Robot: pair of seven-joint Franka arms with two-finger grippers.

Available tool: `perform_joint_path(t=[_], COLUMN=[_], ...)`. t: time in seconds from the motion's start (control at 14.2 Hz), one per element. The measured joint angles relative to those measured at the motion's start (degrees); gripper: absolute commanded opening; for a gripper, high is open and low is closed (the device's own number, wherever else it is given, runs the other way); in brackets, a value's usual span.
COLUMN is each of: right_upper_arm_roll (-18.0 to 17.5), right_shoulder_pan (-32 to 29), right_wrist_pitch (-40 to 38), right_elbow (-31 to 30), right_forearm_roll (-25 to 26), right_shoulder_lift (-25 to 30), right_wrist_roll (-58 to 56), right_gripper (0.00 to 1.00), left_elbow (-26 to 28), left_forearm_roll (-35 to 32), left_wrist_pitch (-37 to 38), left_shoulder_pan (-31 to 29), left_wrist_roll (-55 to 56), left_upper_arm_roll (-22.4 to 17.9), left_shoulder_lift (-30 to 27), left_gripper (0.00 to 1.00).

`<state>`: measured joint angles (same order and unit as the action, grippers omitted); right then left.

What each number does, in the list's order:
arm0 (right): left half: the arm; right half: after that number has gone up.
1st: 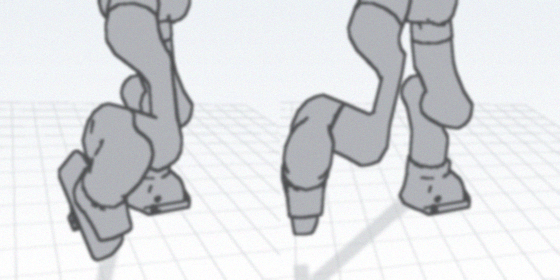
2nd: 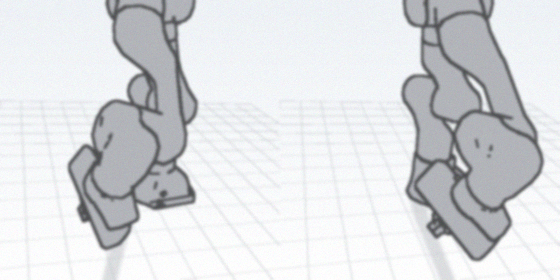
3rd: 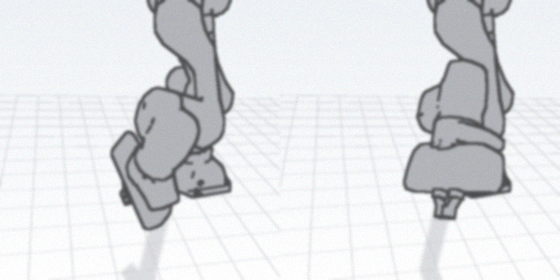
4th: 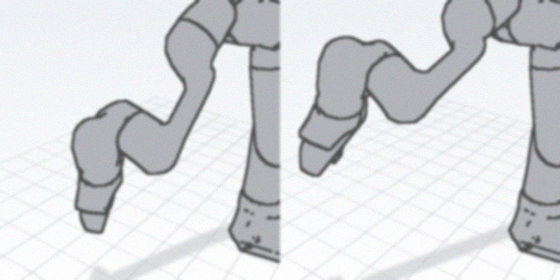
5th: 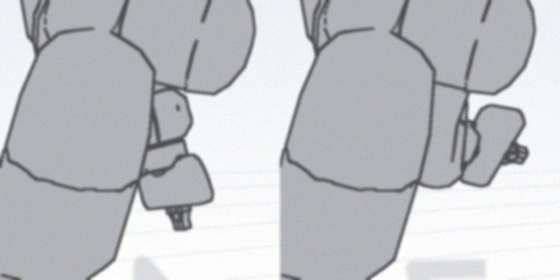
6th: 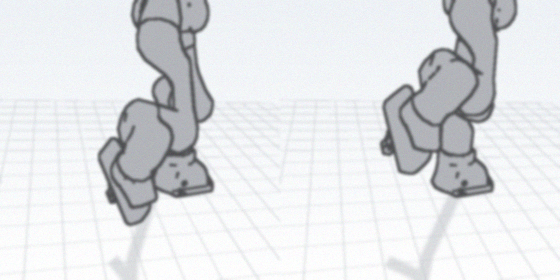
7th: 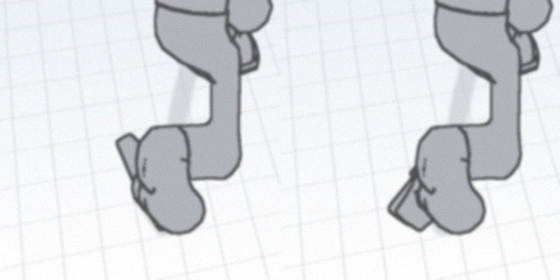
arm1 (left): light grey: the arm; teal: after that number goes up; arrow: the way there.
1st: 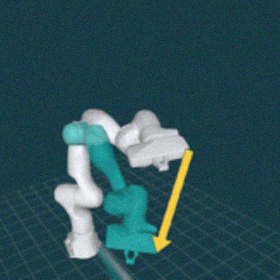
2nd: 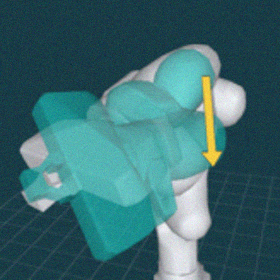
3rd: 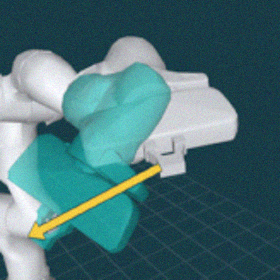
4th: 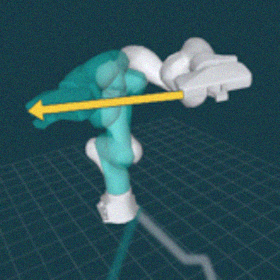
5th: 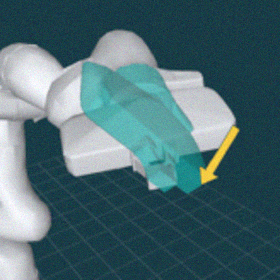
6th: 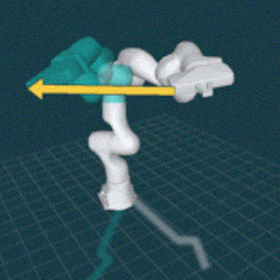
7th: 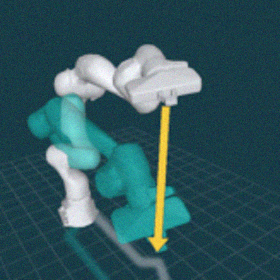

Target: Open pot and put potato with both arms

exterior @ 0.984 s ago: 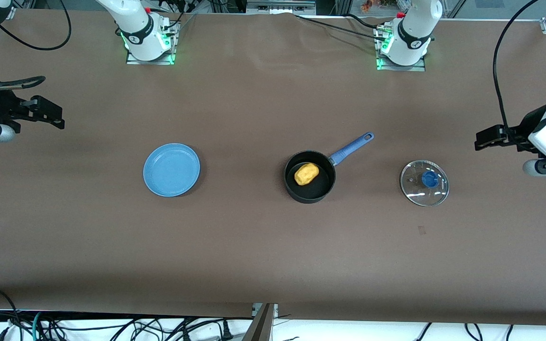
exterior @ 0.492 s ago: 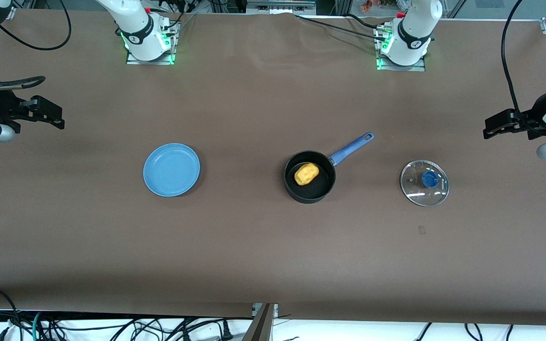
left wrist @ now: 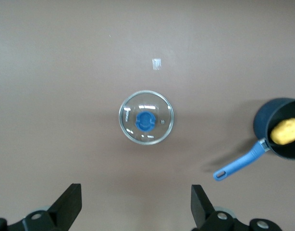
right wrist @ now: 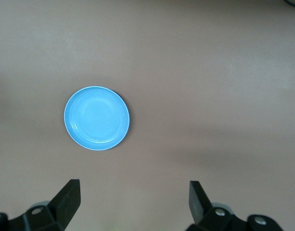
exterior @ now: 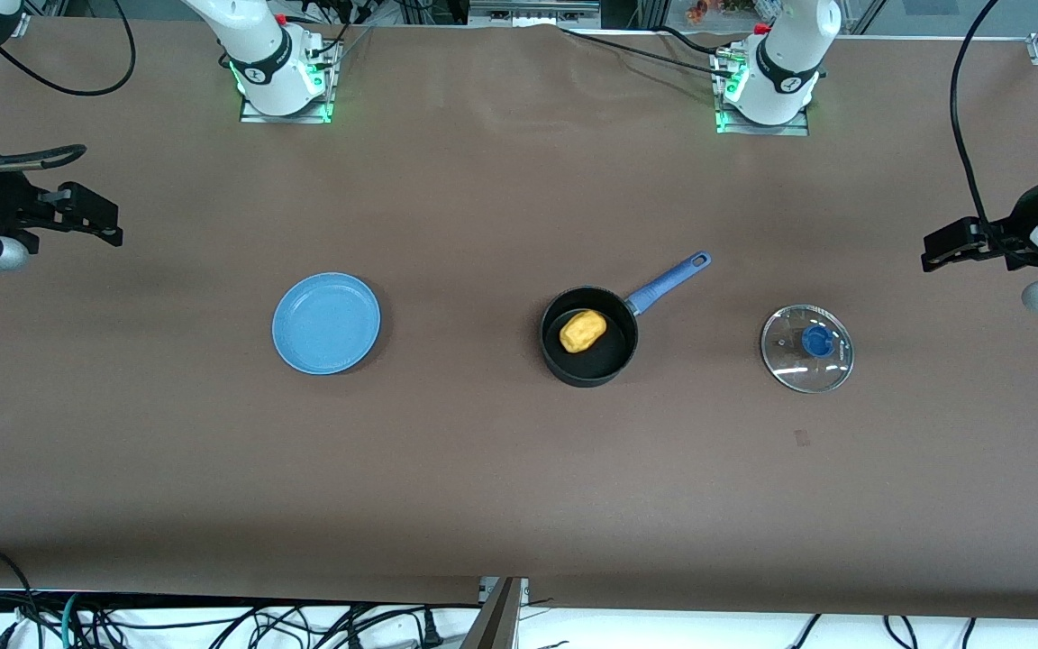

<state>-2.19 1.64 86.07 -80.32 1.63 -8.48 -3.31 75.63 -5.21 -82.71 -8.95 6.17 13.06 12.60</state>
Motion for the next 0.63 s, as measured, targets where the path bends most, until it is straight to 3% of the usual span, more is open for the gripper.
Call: perform_joint_path(t=[0.28,0.63], right_upper_arm_roll=[0.0,0.0], right_shoulder_pan=[0.0,0.0], right_wrist_pitch=[0.02,0.03], right_elbow=[0.0,0.0], right_forearm_roll=[0.0,0.0], right_shoulder_lift=[0.0,0.0], right_wrist_roll=[0.0,0.0], right_gripper=[1.0,1.0], left_elbow=[6.93,8.39], left_forearm_roll=[3.44,3.97], left_wrist_pitch=[-3.13,-4.57], left_shoulder_pan=[7.0,9.06], left_wrist_roll=[0.08,0.08], left_upper_arm_roll=[-9.1,-12.66], left_shoulder_lift=[-4.74,-7.34], left_gripper=[1.0,1.0])
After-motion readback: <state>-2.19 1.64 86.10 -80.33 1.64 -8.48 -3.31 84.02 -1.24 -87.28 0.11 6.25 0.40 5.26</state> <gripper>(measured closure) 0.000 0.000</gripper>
